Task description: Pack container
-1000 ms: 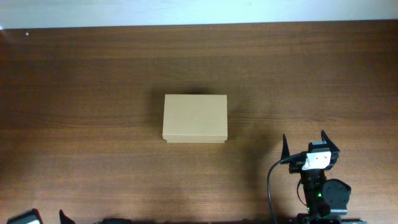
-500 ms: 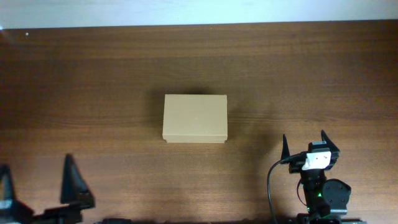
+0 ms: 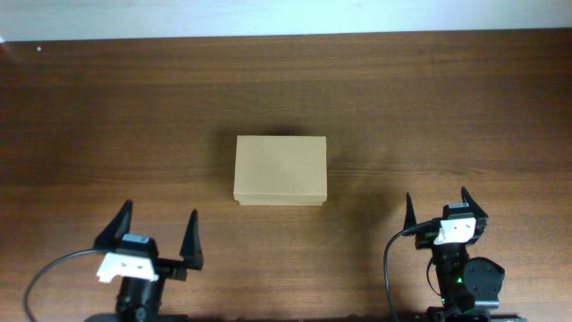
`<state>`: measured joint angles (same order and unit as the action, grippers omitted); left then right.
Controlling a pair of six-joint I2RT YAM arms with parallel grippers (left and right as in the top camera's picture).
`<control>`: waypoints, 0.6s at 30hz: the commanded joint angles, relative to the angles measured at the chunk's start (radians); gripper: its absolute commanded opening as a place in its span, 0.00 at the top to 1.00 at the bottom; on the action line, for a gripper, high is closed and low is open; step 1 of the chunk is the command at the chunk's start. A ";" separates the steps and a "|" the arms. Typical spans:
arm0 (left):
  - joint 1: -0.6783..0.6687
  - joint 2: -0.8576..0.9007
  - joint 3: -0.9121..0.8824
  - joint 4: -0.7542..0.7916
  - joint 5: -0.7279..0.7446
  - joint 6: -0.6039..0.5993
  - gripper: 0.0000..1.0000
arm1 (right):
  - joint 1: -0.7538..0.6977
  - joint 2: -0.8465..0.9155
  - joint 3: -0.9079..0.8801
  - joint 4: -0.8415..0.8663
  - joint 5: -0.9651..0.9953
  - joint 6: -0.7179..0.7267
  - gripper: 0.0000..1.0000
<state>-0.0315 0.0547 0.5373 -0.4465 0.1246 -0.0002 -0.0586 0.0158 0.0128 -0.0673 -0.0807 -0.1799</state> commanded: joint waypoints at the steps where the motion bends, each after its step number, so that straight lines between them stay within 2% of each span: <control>1: 0.036 -0.043 -0.131 0.080 0.118 0.016 0.01 | -0.008 -0.010 -0.007 -0.003 -0.013 0.004 0.01; 4: 0.055 -0.050 -0.243 0.192 0.180 0.016 0.01 | -0.008 -0.010 -0.007 -0.003 -0.013 0.004 0.01; 8: 0.056 -0.050 -0.348 0.306 0.183 0.017 0.01 | -0.008 -0.010 -0.007 -0.003 -0.013 0.004 0.01; 18: 0.056 -0.050 -0.463 0.338 0.179 0.056 0.01 | -0.008 -0.010 -0.007 -0.003 -0.013 0.004 0.01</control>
<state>0.0193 0.0166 0.1017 -0.1143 0.2867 0.0135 -0.0582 0.0158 0.0128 -0.0673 -0.0807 -0.1799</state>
